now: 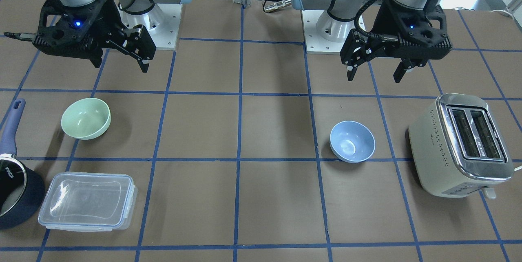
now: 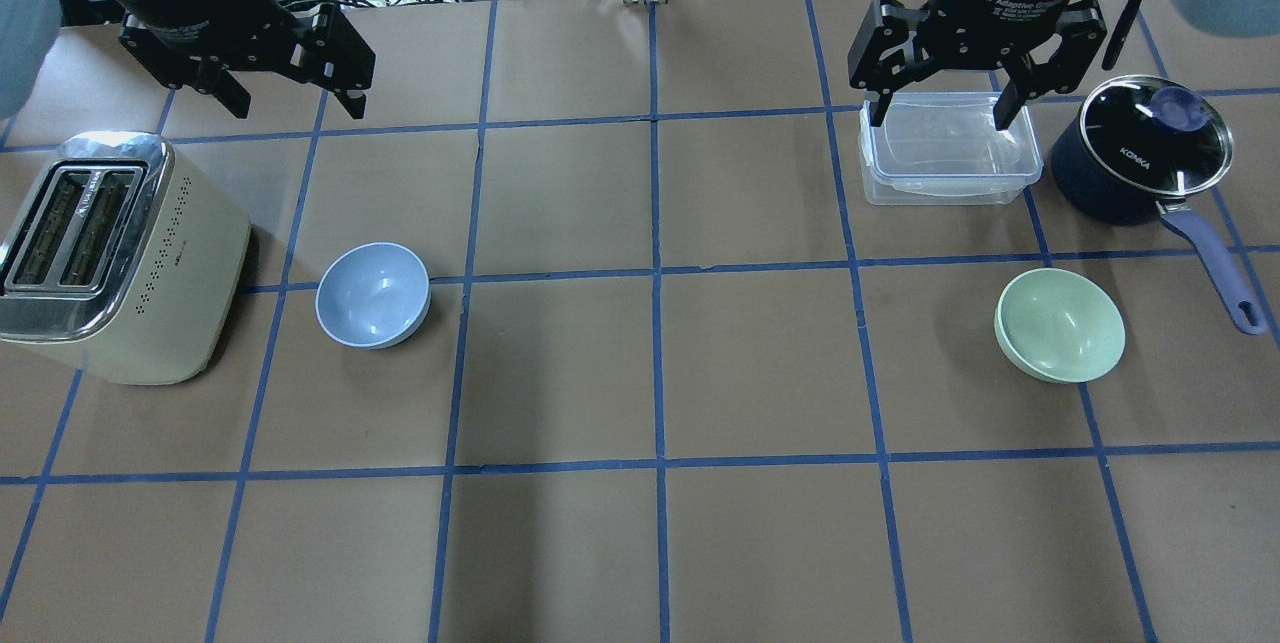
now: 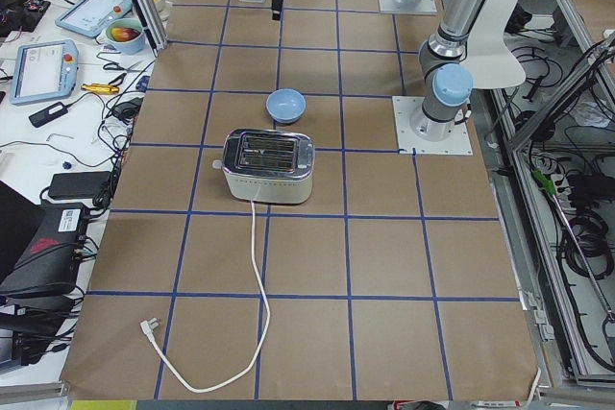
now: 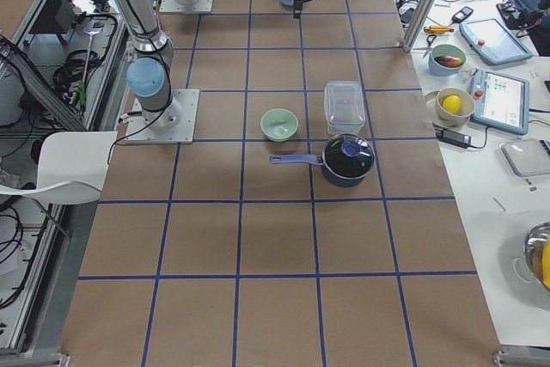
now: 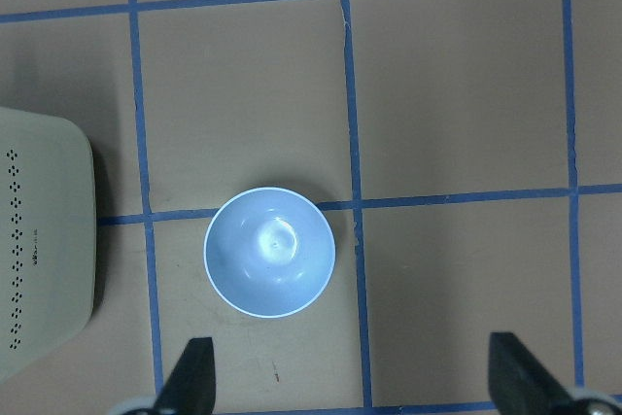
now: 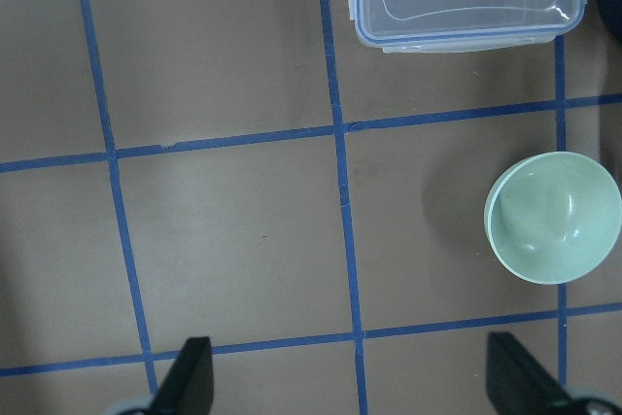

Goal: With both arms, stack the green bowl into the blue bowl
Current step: 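Lower the left gripper onto the rim of the light blue bowl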

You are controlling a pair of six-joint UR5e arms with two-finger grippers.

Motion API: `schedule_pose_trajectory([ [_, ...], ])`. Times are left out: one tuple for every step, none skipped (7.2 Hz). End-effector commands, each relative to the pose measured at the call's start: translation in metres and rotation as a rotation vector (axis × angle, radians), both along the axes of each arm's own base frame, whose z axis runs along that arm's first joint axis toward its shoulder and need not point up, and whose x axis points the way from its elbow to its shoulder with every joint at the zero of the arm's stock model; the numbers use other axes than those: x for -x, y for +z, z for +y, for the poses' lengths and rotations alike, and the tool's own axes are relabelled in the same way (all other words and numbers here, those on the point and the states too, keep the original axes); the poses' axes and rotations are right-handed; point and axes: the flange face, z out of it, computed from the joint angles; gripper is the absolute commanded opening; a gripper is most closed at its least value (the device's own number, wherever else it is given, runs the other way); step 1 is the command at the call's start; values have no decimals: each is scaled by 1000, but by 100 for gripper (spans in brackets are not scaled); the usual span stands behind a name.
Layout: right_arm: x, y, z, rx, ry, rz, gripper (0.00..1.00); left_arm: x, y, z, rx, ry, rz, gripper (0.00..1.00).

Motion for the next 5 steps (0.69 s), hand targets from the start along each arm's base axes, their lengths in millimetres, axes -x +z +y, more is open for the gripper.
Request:
schedule_pose_trajectory([
  [0,0,0,-1,1,4,100,0,-14,11,-28,0,0,100],
  [0,0,0,1,1,2,100,-4,-31,11,-53,5,-3,100],
  [1,1,0,2,1,5,100,-9,-59,7,-67,-2,-2,100],
  [1,2,0,4,-1,10,100,-12,-128,3,-131,-6,-1,100],
  [1,1,-2,4,1,7,100,-12,-190,4,-68,-9,-6,100],
])
